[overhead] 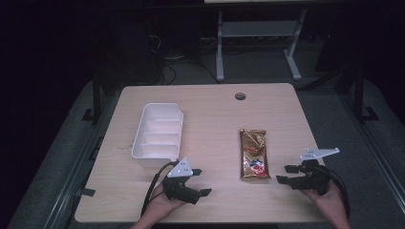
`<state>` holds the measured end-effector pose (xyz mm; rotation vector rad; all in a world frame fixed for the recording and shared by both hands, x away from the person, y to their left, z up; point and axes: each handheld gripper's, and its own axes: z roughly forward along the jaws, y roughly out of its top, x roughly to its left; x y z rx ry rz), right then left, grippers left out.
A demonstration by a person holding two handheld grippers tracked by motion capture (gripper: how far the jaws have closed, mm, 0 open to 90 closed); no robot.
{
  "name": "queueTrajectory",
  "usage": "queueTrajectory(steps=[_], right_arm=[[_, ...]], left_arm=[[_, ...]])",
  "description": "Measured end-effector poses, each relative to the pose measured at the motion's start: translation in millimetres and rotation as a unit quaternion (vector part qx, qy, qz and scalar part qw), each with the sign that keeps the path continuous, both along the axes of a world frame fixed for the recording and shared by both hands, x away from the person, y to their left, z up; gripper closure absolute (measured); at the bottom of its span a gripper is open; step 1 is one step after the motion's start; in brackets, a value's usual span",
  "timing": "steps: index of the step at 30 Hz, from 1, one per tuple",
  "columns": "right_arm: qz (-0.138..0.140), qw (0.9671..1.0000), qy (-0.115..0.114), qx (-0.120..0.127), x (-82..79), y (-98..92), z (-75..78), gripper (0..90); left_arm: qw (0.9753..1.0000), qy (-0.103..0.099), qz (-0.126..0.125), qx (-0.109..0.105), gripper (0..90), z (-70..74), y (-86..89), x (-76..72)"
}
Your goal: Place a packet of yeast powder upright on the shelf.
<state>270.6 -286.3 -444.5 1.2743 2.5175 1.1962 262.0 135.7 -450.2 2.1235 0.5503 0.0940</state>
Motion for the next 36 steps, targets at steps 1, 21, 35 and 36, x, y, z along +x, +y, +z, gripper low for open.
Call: queueTrajectory(steps=[1, 21, 35, 36], right_arm=[[0.0, 1.0, -0.001, 0.001, 0.0, 0.0, 0.6, 37.4], [0.008, 0.9995, -0.031, 0.003, 14.4, 10.3, 19.3, 41.3], [0.029, 0.9993, -0.019, -0.011, 41.3, 29.7, 23.6, 60.8], [0.034, 0.9992, -0.012, -0.016, 44.1, 33.9, 22.3, 64.6]], left_arm=[[1.0, 0.0, 0.0, 0.0, 23.5, 0.0, 0.0, 0.0], [0.9996, 0.025, 0.008, -0.012, 24.0, 8.7, -22.5, 25.3], [0.9992, 0.035, 0.018, -0.001, 24.3, 22.4, -65.8, 77.8], [0.9989, 0.042, 0.021, -0.004, 24.3, 24.1, -72.7, 86.3]])
